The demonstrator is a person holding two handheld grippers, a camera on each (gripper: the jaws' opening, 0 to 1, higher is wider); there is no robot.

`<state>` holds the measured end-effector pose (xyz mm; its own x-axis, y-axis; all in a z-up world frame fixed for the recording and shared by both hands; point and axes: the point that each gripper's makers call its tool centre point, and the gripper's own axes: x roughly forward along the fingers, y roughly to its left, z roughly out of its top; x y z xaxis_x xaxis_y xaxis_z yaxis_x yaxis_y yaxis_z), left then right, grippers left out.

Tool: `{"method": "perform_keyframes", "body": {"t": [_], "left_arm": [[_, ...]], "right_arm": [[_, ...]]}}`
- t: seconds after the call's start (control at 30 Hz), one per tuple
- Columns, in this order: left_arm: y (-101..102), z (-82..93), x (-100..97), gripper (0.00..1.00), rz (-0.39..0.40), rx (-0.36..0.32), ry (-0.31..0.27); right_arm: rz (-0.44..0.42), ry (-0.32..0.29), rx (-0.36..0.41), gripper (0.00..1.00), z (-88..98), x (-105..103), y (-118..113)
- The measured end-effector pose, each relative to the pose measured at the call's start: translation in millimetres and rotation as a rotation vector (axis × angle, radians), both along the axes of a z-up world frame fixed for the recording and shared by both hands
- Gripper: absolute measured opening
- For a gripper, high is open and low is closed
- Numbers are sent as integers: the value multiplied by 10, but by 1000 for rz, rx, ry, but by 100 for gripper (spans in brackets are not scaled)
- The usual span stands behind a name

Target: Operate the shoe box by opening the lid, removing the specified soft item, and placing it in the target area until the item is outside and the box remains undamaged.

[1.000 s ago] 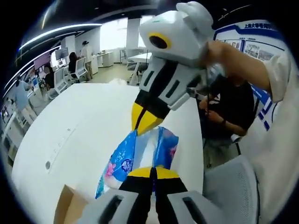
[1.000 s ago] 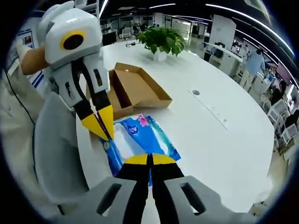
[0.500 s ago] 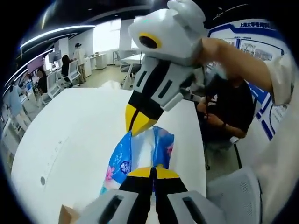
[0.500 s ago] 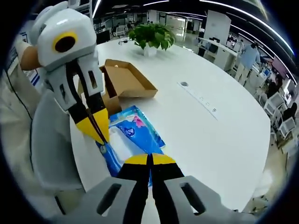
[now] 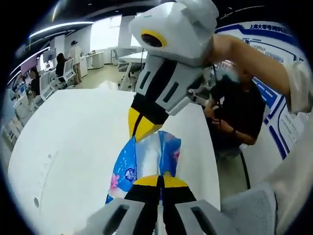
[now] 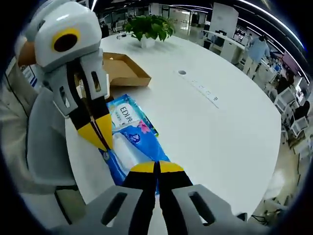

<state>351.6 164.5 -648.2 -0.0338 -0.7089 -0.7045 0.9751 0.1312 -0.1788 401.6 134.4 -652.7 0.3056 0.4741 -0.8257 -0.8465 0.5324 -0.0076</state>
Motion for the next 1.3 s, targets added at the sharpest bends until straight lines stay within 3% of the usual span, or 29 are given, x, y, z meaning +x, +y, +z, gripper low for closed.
{"method": "perform_keyframes", "body": {"t": [0.5,0.9,1.3], "left_arm": [[-326,-330,133,0,-39,30,40],[-294,-696,157,0,-41,92,82],[-291,-812,181,0,-6,91,115]], "right_arm": [[-14,10,-45,0,-315,167,-270],[-39,16,-50,0,-629,127,-242],[-62,-8,-58,0,-778,238,-243]]}}
